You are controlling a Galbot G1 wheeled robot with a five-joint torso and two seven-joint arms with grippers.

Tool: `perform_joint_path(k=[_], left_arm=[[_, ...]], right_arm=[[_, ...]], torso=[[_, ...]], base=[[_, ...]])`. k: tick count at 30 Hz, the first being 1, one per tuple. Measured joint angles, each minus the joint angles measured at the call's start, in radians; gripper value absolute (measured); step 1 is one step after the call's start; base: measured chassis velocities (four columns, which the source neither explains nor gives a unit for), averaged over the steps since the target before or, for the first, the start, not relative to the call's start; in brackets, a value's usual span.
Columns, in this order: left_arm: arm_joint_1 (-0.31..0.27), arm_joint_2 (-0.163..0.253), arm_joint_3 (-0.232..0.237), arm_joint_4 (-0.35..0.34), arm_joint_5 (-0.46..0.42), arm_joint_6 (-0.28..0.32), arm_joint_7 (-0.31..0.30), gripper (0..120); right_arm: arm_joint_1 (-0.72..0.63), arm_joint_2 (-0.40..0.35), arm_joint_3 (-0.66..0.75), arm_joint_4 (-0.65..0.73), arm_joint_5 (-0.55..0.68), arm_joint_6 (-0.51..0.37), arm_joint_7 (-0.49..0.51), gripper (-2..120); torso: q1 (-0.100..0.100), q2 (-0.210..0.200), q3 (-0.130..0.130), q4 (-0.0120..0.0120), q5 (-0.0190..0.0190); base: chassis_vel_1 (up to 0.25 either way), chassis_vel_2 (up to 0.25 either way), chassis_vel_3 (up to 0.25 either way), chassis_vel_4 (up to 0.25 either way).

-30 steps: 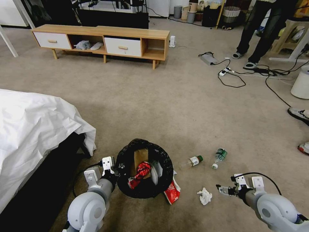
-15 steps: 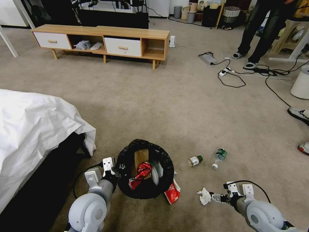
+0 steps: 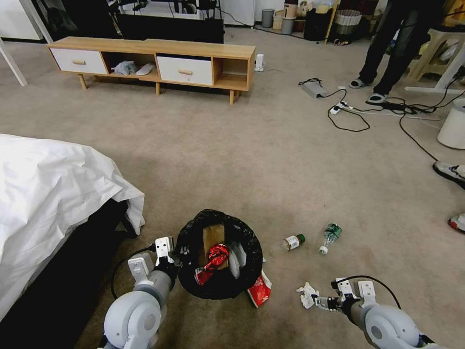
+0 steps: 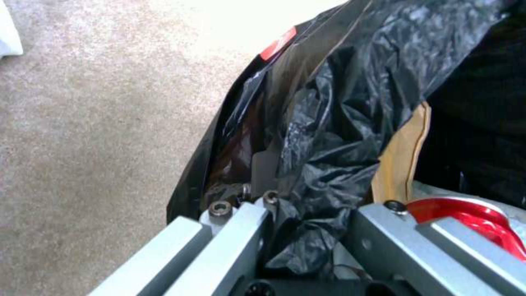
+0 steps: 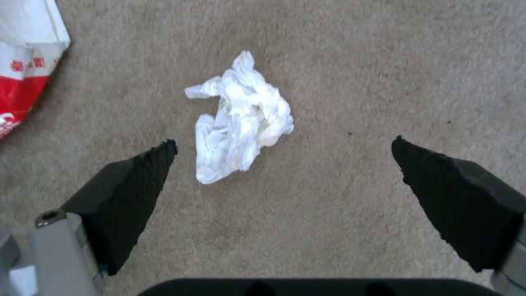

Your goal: Pick up the trash bin and place the garbage on the floor into it.

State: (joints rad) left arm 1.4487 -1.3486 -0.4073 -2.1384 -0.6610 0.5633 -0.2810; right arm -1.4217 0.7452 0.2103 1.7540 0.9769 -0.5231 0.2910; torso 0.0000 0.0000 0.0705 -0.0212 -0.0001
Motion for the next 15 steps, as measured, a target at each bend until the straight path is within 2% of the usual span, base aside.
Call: perform_joint_path(k=[15], left_arm=[[0.006, -0.023, -0.011, 0.015, 0.022, -0.012, 0.017, 0]], right_arm=[[0.111, 0.025, -0.132, -0.096, -0.066, 0.002, -0.04, 100]], torso=[[0.0, 0.0, 0.0, 0.0001, 0.0]], base=[[0.0, 0.0, 0.0, 0.0]])
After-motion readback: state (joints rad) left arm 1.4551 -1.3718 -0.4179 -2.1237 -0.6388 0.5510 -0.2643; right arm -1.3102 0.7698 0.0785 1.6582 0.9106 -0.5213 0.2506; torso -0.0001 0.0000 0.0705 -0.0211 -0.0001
